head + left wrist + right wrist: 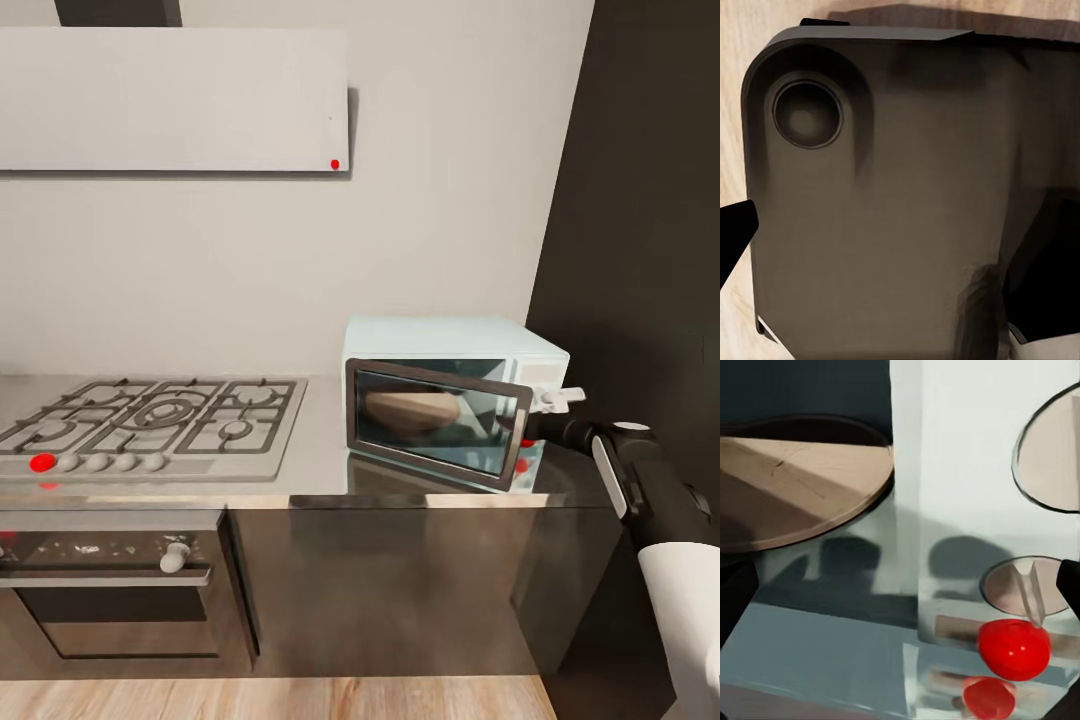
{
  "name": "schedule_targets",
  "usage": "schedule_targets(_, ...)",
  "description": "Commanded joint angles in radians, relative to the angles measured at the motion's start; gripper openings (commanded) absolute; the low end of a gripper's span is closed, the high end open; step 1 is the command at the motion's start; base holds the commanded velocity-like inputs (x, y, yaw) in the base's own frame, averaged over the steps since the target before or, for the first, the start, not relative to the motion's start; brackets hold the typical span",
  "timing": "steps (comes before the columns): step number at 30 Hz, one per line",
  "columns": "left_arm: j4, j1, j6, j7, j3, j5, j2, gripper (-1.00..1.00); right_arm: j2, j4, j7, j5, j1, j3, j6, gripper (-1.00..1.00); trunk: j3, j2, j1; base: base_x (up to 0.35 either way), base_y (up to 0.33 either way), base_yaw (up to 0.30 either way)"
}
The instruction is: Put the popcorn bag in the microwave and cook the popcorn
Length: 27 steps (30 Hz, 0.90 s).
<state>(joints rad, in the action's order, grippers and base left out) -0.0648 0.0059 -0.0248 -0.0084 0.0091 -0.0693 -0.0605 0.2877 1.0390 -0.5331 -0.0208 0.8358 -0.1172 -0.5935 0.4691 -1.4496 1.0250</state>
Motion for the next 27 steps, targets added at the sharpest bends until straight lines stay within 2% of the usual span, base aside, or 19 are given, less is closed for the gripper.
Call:
schedule_targets(1,-0.001,0.000,-0.001,-0.001,0.000,-0.007,0.000,1.00,-0.001,0.002,-0.014,0.009,0.000,-0.001,-0.009,1.00,0.001,0.000,0.000,0.000,0.000,0.000)
schedule_targets(6,-0.001,0.000,-0.001,-0.001,0.000,-0.006,0.000,1.00,-0.001,0.003,-0.069,0.005,0.000,-0.001,-0.010,1.00,0.001,0.000,0.000,0.000,0.000,0.000)
schedule_targets(10,-0.002,0.000,-0.018,-0.001,0.001,-0.006,-0.001,1.00,-0.002,0.003,-0.073,0.004,0.000,-0.001,-0.010,1.00,0.001,0.000,0.000,-0.038,0.000,0.000)
schedule_targets(12,0.000,0.000,-0.056,0.000,0.002,-0.007,-0.001,1.00,-0.002,0.004,-0.074,0.004,0.000,0.000,-0.010,1.00,0.001,0.000,0.000,-0.273,0.000,0.000)
schedule_targets(22,0.000,0.000,-0.060,0.001,0.002,-0.007,-0.001,1.00,-0.003,0.004,-0.074,0.006,0.000,0.003,-0.009,1.00,0.001,0.000,0.000,-0.330,0.000,0.000)
schedule_targets(27,0.001,0.000,-0.060,0.001,0.002,-0.007,-0.001,1.00,-0.011,0.004,-0.074,0.009,0.000,0.005,-0.010,1.00,0.001,0.000,0.000,-0.136,0.000,0.000)
